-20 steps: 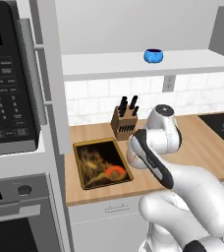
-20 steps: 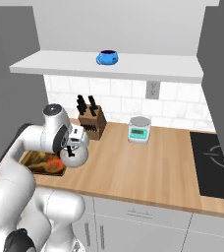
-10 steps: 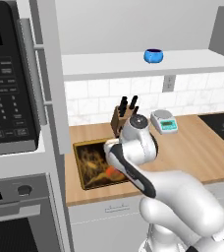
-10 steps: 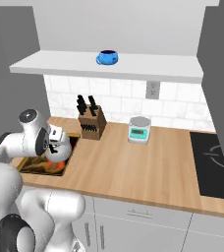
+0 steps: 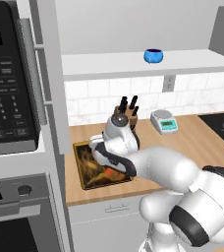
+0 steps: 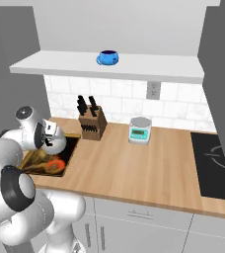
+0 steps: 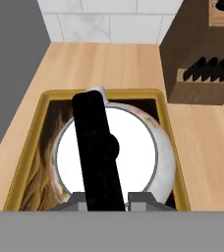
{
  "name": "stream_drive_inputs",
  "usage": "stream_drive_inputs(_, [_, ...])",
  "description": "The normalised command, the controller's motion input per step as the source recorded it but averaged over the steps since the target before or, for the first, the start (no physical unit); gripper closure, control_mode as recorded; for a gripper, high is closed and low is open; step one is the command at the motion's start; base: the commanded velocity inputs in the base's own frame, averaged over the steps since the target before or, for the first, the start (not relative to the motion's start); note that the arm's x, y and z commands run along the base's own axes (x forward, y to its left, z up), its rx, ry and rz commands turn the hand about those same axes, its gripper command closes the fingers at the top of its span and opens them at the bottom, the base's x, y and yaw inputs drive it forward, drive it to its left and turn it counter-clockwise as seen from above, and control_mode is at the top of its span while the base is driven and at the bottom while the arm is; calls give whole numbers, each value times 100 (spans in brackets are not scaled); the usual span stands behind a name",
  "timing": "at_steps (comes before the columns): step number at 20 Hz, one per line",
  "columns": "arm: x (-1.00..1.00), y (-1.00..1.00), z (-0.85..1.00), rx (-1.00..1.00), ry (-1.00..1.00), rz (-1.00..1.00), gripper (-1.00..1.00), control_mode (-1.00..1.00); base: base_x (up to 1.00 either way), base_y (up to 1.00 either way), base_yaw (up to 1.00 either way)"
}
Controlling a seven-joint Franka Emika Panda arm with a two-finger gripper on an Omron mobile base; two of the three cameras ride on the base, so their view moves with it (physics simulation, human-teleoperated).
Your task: Pick the kettle from the counter and place it on the tray. Then pick the mug from the cabinet and place it on the tray. Then close the cabinet doors.
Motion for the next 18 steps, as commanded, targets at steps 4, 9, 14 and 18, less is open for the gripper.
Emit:
stream_drive_inputs(4, [45,23,-2,3,1,1,100,-100,0,0,0])
stream_drive_inputs(9, [30,6,-16,7,8,2,100,-100,0,0,0])
stream_drive_inputs(14, [20,0,-23,7,6,2,100,-100,0,0,0])
stream_drive_inputs(18, [5,0,-25,2,3,0,100,-100,0,0,0])
